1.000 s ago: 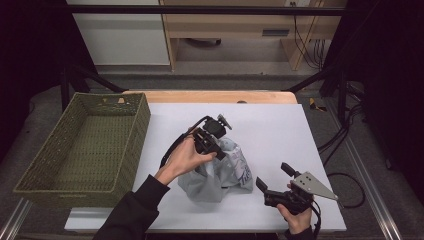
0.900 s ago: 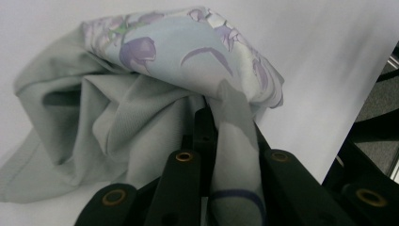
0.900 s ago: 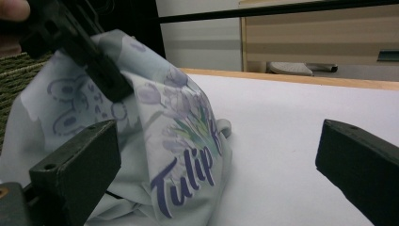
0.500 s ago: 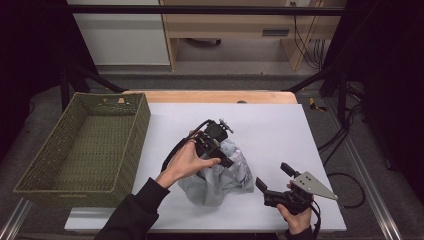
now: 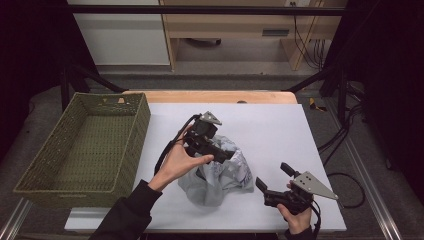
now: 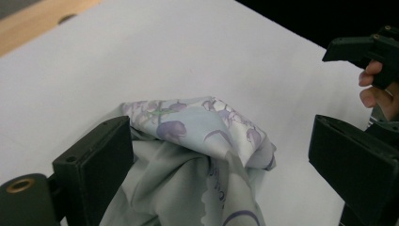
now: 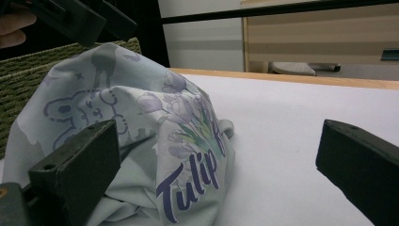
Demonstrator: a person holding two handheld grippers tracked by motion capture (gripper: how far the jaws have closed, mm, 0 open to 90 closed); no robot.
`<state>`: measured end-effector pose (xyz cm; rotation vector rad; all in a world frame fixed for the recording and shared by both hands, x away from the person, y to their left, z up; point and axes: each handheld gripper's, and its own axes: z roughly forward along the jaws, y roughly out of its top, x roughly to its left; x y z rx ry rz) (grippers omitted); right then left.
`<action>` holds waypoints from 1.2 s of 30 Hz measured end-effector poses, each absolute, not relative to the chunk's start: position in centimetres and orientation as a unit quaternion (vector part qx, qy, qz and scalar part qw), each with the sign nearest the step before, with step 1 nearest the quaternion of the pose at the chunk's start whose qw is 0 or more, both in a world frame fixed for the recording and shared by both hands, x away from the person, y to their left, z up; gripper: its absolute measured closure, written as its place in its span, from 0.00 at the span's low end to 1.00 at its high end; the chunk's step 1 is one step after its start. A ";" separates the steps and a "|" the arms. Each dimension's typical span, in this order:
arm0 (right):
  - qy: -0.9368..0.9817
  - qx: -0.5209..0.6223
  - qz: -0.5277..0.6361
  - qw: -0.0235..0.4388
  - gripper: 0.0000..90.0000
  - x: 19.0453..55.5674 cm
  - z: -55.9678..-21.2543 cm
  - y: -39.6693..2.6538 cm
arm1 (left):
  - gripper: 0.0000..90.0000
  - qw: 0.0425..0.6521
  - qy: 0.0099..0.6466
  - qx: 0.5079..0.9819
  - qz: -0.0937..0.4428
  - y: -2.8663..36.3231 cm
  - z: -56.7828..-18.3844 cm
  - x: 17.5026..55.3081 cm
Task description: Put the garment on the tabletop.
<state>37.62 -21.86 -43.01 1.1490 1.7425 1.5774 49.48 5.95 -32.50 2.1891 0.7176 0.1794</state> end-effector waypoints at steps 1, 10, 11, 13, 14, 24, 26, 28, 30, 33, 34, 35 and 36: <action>0.643 0.422 0.581 0.266 0.01 37.7 -43.0 -21.9 | 0.08 0.406 0.284 0.866 0.074 6.2 -32.5 49.4; 0.645 0.421 0.581 0.264 0.01 37.7 -43.1 -21.9 | 0.07 0.477 0.289 0.827 0.073 9.0 -33.6 47.8; 0.644 0.421 0.581 0.264 0.01 37.7 -43.1 -21.9 | 0.07 0.484 0.289 0.822 0.076 9.5 -33.7 47.5; 0.645 0.421 0.580 0.264 0.01 37.7 -43.1 -21.9 | 0.07 0.496 0.291 0.814 0.085 10.2 -33.8 47.1; 0.644 0.422 0.581 0.263 0.01 37.7 -43.0 -21.9 | 0.07 0.499 0.289 0.812 0.087 10.6 -33.9 46.9; 0.644 0.421 0.581 0.264 0.00 37.7 -43.1 -21.9 | 0.07 0.533 0.299 0.783 0.115 14.4 -35.9 44.9; 0.645 0.420 0.580 0.268 0.00 37.7 -43.1 -22.0 | 0.07 0.540 0.303 0.777 0.118 15.0 -36.1 44.6; 0.644 0.422 0.580 0.265 0.00 37.7 -43.0 -22.1 | 0.06 0.540 0.308 0.774 0.123 15.8 -36.6 44.1; 0.643 0.422 0.580 0.267 0.00 37.7 -43.0 -22.1 | 0.06 0.541 0.313 0.771 0.125 16.4 -37.0 43.7; 0.643 0.421 0.581 0.267 0.00 37.7 -43.0 -22.2 | 0.06 0.548 0.319 0.763 0.126 17.5 -37.8 43.0; 0.643 0.421 0.580 0.268 0.00 37.7 -43.0 -22.2 | 0.07 0.549 0.321 0.761 0.128 17.9 -38.0 42.7; 0.643 0.421 0.580 0.269 0.00 37.7 -43.0 -22.2 | 0.07 0.551 0.325 0.757 0.132 18.3 -38.2 42.5; 0.643 0.422 0.580 0.268 0.00 37.7 -43.0 -22.2 | 0.08 0.555 0.328 0.753 0.131 18.7 -38.4 42.3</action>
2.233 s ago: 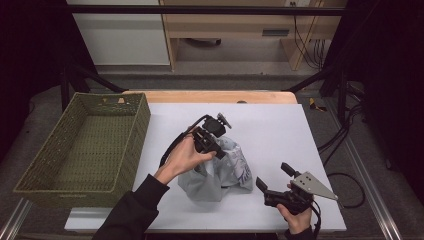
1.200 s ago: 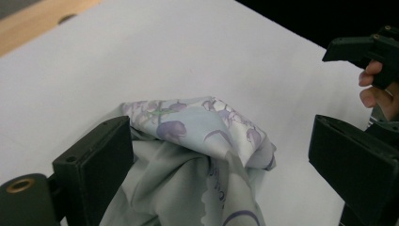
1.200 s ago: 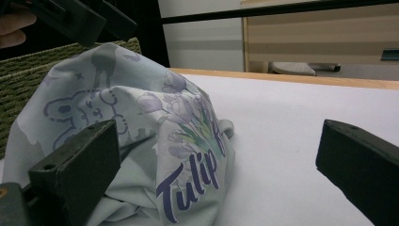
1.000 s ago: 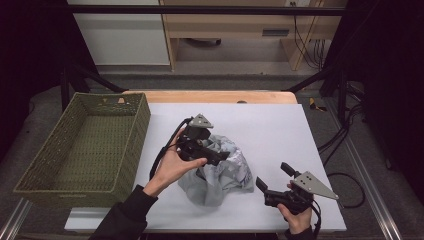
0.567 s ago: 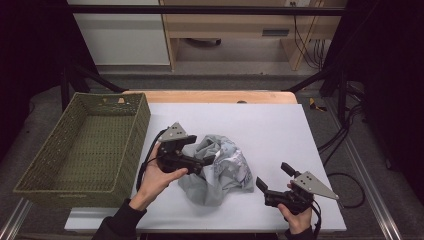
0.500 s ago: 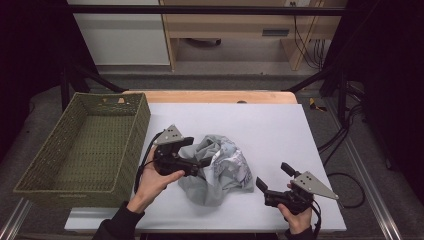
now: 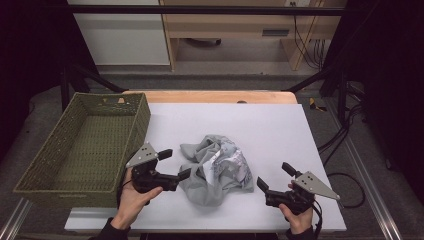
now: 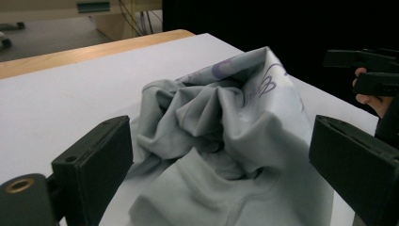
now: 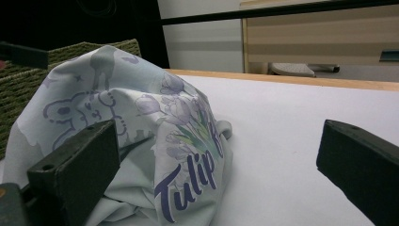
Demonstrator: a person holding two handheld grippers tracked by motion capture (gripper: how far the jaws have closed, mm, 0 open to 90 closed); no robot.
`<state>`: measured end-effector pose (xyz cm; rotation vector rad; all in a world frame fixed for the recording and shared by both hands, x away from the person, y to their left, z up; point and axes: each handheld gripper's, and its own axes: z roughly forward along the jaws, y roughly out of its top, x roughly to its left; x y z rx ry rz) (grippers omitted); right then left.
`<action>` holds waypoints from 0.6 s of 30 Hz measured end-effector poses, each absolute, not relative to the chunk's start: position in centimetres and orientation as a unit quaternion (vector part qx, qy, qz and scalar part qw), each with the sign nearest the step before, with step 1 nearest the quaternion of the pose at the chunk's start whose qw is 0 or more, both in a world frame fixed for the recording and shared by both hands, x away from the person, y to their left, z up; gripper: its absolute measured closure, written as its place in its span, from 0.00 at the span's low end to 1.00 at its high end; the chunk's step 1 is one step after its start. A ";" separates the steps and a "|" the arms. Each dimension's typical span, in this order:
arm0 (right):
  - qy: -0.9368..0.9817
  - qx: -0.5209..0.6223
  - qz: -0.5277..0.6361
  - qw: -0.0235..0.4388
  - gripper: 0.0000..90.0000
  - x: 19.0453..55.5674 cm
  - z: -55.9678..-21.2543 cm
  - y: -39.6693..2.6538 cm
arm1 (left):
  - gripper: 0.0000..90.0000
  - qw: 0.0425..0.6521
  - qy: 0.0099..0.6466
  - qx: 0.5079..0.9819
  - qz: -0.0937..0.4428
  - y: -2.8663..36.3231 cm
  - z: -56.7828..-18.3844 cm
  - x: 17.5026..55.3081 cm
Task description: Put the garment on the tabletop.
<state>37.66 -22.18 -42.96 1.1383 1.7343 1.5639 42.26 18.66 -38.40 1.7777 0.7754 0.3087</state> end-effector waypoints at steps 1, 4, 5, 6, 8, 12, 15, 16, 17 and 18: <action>0.642 0.422 0.582 0.268 0.00 37.7 -43.0 -22.2 | 0.08 0.558 0.332 0.750 0.130 19.0 -38.5 42.1; 0.642 0.423 0.582 0.265 0.00 37.7 -43.0 -22.1 | 0.08 0.558 0.333 0.748 0.139 19.8 -38.9 41.6; 0.644 0.423 0.579 0.267 0.00 37.7 -43.1 -22.1 | 0.07 0.557 0.335 0.746 0.143 20.1 -39.1 41.4; 0.642 0.424 0.581 0.265 0.00 37.7 -43.0 -22.1 | 0.07 0.558 0.337 0.745 0.142 20.3 -39.3 41.2; 0.644 0.424 0.578 0.267 0.00 37.6 -43.0 -22.1 | 0.08 0.555 0.346 0.743 0.140 20.8 -39.7 41.1; 0.646 0.421 0.578 0.268 0.00 37.7 -43.1 -22.2 | 0.08 0.554 0.357 0.738 0.144 21.6 -40.0 40.9; 0.646 0.421 0.577 0.269 0.00 37.7 -43.1 -22.3 | 0.07 0.550 0.360 0.739 0.150 21.9 -40.3 40.6; 0.646 0.421 0.577 0.268 0.00 37.7 -43.2 -22.3 | 0.07 0.552 0.361 0.737 0.149 22.1 -40.4 40.6; 0.646 0.423 0.577 0.267 0.00 37.7 -43.2 -22.3 | 0.07 0.553 0.362 0.736 0.148 22.2 -40.5 40.5; 0.648 0.424 0.576 0.262 0.00 37.7 -43.3 -22.3 | 0.07 0.553 0.364 0.734 0.151 22.4 -40.6 40.5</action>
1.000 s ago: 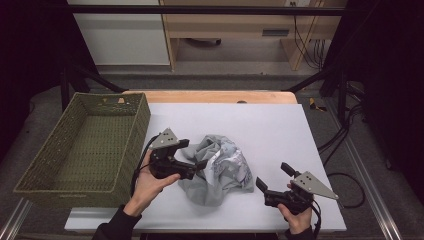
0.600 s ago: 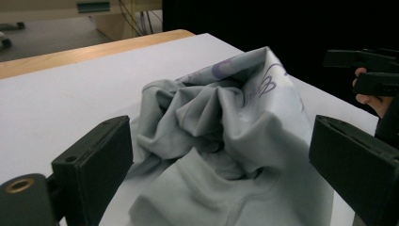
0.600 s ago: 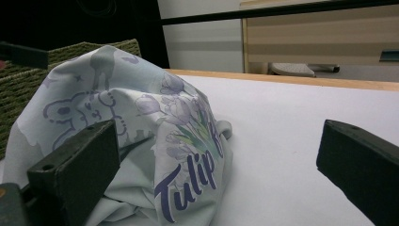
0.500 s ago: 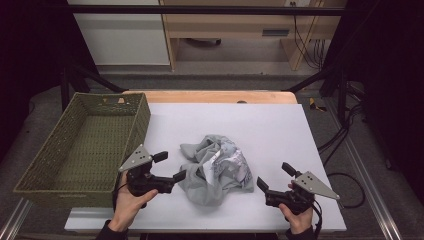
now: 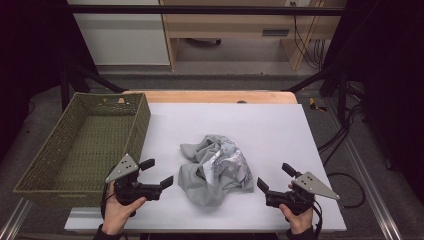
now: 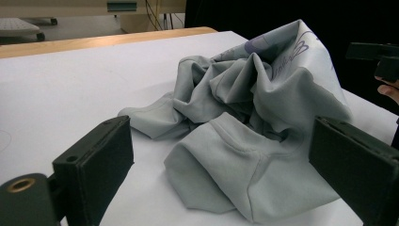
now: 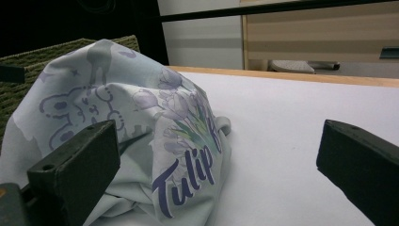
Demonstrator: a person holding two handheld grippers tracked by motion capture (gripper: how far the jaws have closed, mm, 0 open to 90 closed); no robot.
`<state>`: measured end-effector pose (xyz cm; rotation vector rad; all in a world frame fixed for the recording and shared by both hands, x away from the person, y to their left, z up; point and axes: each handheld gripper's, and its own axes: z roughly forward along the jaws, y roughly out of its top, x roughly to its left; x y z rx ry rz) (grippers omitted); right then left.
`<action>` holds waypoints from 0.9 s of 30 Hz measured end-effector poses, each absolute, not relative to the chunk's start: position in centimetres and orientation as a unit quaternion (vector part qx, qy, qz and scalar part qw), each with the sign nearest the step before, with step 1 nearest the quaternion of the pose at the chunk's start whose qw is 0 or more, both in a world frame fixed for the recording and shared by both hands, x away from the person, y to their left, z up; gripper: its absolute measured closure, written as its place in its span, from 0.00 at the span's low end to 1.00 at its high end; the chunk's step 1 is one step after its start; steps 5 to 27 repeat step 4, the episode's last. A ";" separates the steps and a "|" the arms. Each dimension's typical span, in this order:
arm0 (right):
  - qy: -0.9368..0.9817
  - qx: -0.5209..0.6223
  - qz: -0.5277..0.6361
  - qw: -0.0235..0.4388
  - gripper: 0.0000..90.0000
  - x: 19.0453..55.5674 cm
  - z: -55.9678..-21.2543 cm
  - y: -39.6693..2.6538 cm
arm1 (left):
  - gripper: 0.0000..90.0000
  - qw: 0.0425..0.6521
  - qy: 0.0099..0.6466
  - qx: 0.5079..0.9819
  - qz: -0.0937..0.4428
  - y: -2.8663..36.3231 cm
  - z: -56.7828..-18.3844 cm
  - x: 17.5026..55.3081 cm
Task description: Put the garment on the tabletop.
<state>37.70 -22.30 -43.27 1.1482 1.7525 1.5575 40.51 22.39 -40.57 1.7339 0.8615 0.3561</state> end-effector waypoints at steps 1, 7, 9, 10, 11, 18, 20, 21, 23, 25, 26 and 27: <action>0.648 0.424 0.575 0.263 0.00 37.7 -43.3 -22.3 | 0.07 0.553 0.366 0.733 0.152 22.6 -40.6 40.5; 0.649 0.424 0.575 0.262 0.00 37.7 -43.4 -22.3 | 0.08 0.553 0.369 0.730 0.156 22.9 -40.8 40.4; 0.649 0.424 0.575 0.262 0.00 37.7 -43.4 -22.3 | 0.08 0.553 0.369 0.730 0.156 22.9 -40.8 40.4; 0.649 0.424 0.575 0.262 0.00 37.7 -43.4 -22.3 | 0.08 0.553 0.369 0.730 0.156 22.9 -40.8 40.4; 0.649 0.424 0.575 0.262 0.00 37.7 -43.4 -22.3 | 0.08 0.553 0.369 0.730 0.156 22.9 -40.8 40.4; 0.649 0.424 0.575 0.262 0.00 37.7 -43.4 -22.3 | 0.08 0.553 0.369 0.730 0.156 22.9 -40.8 40.4; 0.649 0.424 0.575 0.262 0.00 37.7 -43.4 -22.3 | 0.08 0.553 0.369 0.730 0.156 22.9 -40.8 40.4; 0.649 0.424 0.575 0.262 0.00 37.7 -43.4 -22.3 | 0.08 0.553 0.369 0.730 0.156 22.9 -40.8 40.4; 0.649 0.424 0.575 0.262 0.00 37.7 -43.4 -22.3 | 0.08 0.553 0.369 0.730 0.156 22.9 -40.8 40.4; 0.649 0.424 0.575 0.262 0.00 37.7 -43.4 -22.3 | 0.08 0.553 0.369 0.730 0.156 22.9 -40.8 40.4; 0.649 0.424 0.575 0.262 0.00 37.7 -43.4 -22.3 | 0.08 0.553 0.369 0.730 0.156 22.9 -40.8 40.4; 0.649 0.424 0.575 0.262 0.00 37.7 -43.4 -22.3 | 0.08 0.553 0.369 0.730 0.156 22.9 -40.8 40.4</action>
